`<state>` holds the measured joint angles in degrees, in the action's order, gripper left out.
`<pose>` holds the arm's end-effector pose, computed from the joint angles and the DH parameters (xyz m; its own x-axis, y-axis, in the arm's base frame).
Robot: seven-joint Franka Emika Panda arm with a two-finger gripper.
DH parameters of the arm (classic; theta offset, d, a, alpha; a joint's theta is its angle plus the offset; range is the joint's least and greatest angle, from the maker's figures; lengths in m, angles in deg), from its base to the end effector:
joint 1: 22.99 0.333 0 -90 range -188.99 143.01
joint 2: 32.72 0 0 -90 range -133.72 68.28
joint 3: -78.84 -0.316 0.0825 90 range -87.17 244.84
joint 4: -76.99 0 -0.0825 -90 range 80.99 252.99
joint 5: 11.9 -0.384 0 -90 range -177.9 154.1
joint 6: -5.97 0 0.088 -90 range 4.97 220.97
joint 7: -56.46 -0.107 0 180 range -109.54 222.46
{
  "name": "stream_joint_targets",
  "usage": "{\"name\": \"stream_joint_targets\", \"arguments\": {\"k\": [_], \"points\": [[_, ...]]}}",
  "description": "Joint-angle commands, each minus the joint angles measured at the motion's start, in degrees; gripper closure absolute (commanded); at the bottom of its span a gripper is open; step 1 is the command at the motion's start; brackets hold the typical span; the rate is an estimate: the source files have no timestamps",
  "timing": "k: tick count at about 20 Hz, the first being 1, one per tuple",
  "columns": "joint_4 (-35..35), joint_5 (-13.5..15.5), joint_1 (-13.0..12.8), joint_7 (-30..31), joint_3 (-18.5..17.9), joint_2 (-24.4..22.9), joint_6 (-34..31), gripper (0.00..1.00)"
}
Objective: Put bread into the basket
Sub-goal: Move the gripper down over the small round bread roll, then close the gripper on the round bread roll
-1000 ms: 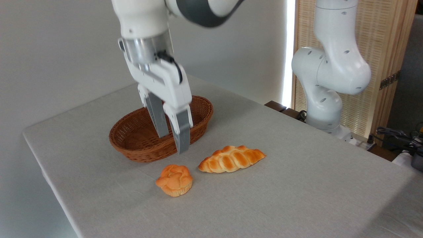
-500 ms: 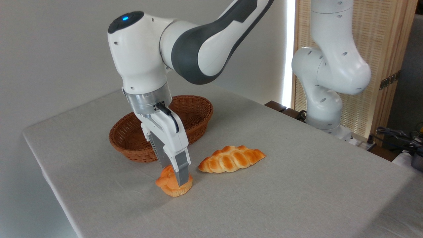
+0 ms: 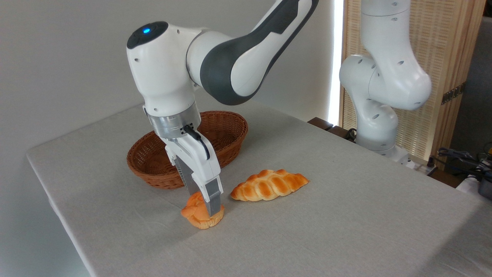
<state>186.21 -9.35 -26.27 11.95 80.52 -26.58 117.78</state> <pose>0.5770 -0.0526 0.4363 0.6629 -0.7486 -0.0140 -0.7459 -0.6619 0.0745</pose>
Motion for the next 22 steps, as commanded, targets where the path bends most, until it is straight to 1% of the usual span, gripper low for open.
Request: {"name": "stream_joint_targets", "arguments": {"k": [1,3,4,5,6,8,10,11,20,21,22], "points": [[0.38,1.49,0.03,0.04,0.43,0.98,1.13,0.00],[0.38,1.41,0.03,0.04,0.43,1.42,1.22,0.00],[0.38,1.41,0.03,0.04,0.43,1.60,1.22,0.10],[0.38,1.41,0.03,0.04,0.43,1.77,1.92,0.23],[0.47,1.23,-0.06,-0.22,0.43,1.95,2.53,0.33],[0.47,1.14,0.03,-0.40,0.43,2.13,2.80,0.59],[0.47,0.79,0.03,-0.57,0.43,2.30,2.80,0.77],[0.47,0.70,0.03,-0.57,0.43,2.30,2.80,0.80],[0.21,0.70,0.03,-1.19,0.43,2.30,2.37,0.80],[-0.23,0.70,0.03,-1.71,0.43,2.21,2.19,0.83],[-0.84,0.79,0.03,-1.80,0.43,1.95,1.93,0.83]]}}
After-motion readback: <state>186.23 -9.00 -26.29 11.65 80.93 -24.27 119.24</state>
